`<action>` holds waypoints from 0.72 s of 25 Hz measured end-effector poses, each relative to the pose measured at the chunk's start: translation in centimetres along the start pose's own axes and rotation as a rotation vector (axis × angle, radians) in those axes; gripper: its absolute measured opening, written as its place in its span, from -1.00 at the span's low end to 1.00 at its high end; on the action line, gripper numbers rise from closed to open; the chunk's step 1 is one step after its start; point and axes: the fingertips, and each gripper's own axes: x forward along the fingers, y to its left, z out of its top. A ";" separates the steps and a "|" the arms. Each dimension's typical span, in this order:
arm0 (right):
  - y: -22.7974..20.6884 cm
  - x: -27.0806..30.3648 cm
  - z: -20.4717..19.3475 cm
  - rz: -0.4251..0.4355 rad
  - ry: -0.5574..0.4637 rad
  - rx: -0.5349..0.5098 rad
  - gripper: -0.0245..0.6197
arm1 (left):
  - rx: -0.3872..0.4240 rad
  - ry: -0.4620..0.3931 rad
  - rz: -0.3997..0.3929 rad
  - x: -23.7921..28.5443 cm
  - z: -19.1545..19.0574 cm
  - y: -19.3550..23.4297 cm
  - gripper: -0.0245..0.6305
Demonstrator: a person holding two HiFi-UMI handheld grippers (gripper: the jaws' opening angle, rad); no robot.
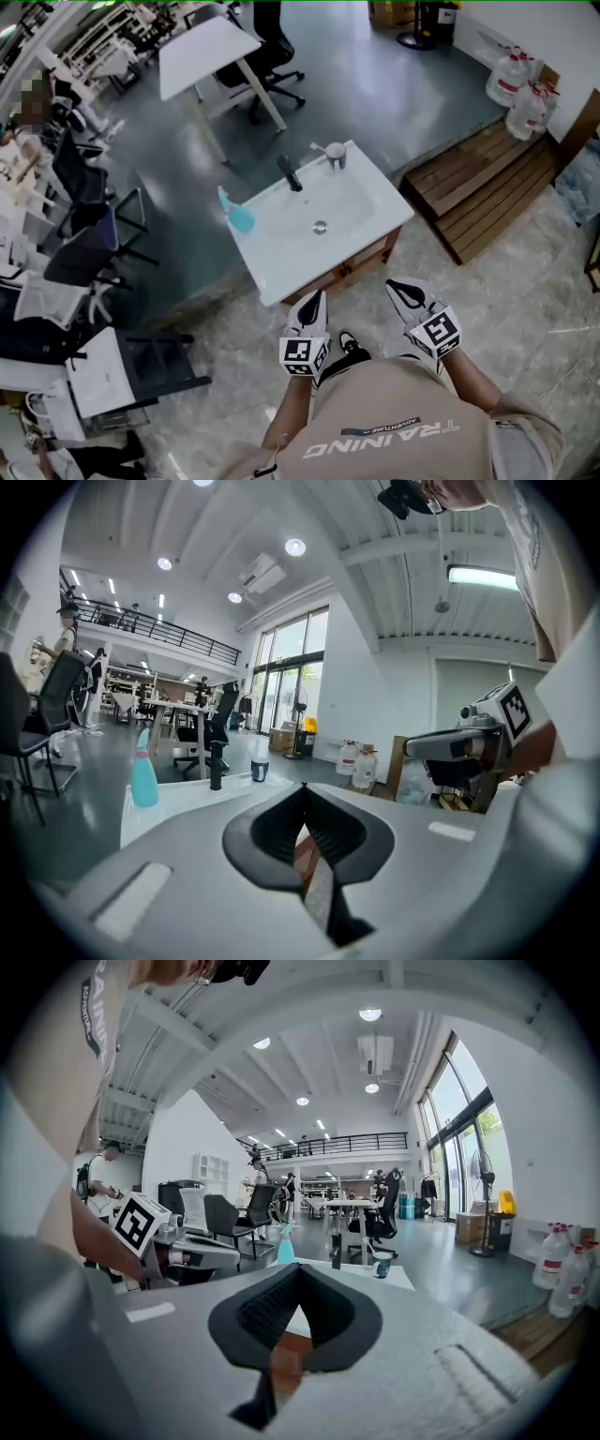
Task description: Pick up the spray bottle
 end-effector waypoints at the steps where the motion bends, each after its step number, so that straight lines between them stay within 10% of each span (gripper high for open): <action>1: -0.2 0.5 -0.2 -0.010 0.012 0.010 -0.91 | -0.002 -0.004 -0.009 0.5 0.3 0.5 -0.87; 18: -1.9 9.5 0.4 0.041 0.061 0.057 -0.91 | -0.030 0.051 0.085 3.0 0.1 9.6 -0.87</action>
